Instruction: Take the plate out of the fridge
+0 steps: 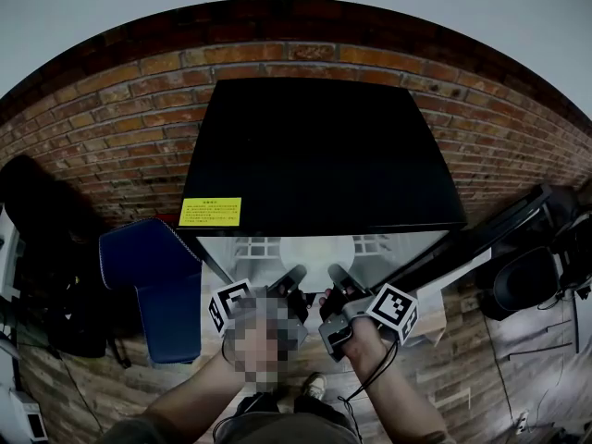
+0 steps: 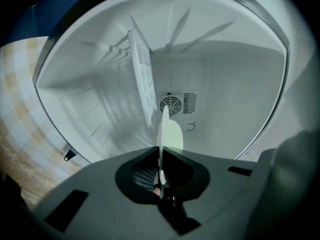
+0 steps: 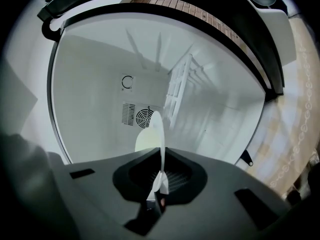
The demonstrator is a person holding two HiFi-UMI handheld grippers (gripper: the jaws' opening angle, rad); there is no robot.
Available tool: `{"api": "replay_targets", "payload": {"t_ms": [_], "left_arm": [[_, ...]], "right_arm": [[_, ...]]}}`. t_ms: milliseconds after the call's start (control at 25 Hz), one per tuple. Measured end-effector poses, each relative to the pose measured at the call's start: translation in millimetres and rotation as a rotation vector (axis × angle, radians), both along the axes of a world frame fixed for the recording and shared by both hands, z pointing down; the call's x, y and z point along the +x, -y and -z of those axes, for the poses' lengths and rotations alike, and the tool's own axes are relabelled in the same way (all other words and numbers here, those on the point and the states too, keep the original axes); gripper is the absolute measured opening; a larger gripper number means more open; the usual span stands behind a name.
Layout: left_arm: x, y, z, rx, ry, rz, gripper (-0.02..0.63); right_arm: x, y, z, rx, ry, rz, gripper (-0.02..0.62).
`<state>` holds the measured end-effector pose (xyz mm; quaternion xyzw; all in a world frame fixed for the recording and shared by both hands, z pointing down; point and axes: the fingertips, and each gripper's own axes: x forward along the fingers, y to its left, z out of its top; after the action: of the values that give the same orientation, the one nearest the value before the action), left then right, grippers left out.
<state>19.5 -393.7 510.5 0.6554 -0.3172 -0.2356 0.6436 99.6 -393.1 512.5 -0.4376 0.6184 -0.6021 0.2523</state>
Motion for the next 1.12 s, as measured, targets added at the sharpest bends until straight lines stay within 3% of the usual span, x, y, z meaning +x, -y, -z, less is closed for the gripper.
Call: {"api": "replay_targets", "payload": {"t_ms": [640, 1120], "left_arm": [[29.2, -43.4, 58.5, 0.048, -0.062, -0.11, 0.031], [73.4, -92.2, 84.1, 0.068, -0.101, -0.294, 0.031]], "right_arm": [[29.6, -52.2, 61.8, 0.055, 0.009, -0.093, 0.035], [71.6, -115.7, 86.9, 0.072, 0.009, -0.247, 0.035]]}}
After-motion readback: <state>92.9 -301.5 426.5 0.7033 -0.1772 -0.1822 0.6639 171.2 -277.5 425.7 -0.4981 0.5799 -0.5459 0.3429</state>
